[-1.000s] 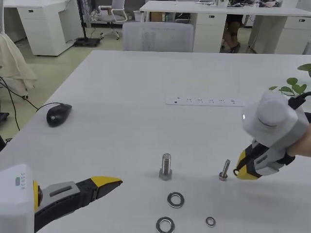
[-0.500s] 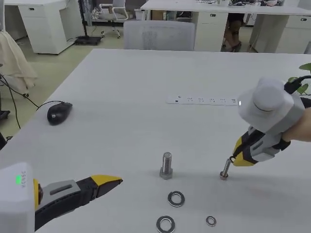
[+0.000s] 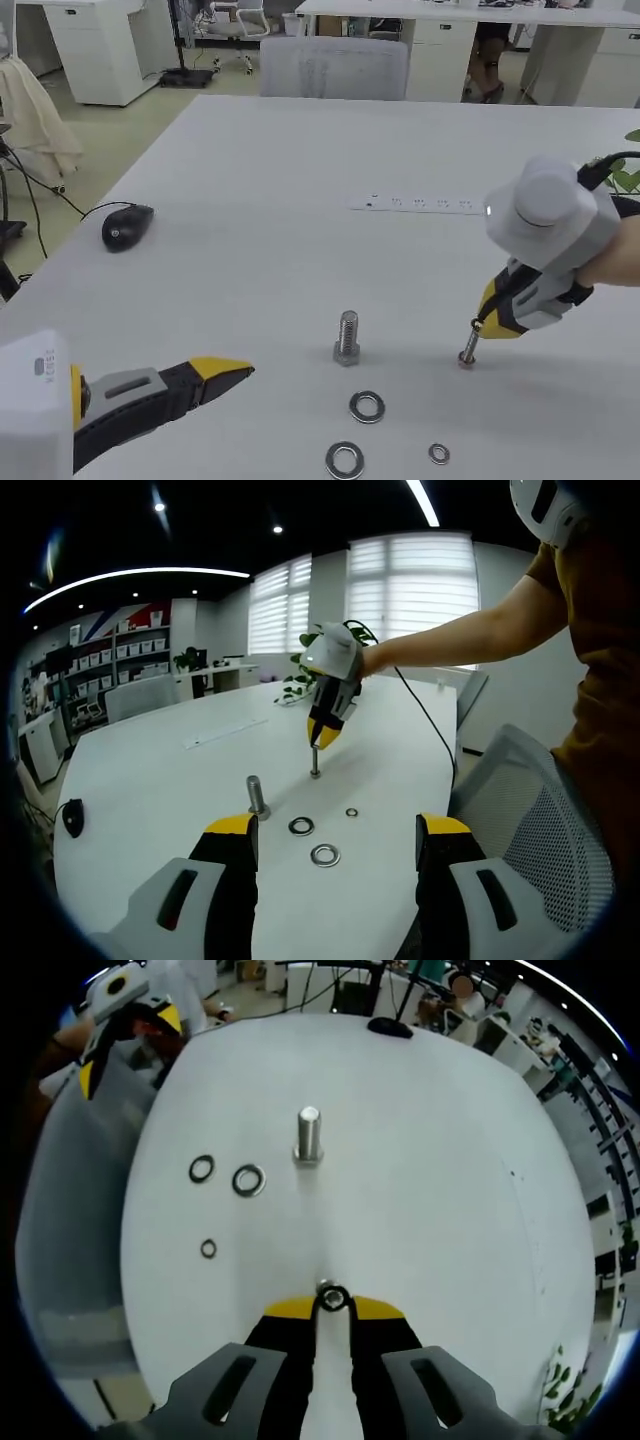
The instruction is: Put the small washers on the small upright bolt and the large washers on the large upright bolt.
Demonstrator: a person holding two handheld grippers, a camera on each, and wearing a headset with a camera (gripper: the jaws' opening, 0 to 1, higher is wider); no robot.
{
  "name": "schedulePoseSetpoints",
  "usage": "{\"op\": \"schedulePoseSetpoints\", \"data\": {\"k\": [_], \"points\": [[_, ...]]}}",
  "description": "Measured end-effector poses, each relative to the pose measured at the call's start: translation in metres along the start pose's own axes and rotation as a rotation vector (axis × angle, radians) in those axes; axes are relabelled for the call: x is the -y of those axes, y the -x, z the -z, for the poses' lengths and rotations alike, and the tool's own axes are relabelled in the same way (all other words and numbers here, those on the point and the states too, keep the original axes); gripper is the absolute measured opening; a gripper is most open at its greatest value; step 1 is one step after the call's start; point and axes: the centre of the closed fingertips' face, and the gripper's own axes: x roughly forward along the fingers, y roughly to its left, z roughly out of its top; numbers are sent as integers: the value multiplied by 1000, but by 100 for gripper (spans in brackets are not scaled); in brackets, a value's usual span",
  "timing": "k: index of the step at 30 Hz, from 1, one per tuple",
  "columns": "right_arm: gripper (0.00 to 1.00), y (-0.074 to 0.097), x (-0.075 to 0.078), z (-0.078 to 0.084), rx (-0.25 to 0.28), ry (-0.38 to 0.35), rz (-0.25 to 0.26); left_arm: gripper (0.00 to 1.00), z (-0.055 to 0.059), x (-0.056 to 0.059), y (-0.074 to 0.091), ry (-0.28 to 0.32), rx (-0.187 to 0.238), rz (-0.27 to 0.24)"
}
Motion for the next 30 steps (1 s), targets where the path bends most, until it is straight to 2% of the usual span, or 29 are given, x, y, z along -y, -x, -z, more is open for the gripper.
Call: {"op": "schedulePoseSetpoints", "data": {"k": [16,30], "points": [[13,-22,-1,10,-31,2,-22,62,4,-1,3,10,-3,-9],[13,-41,-5,13,-36,-14,-40,62,6,-3,4,19,-7,-11]]}}
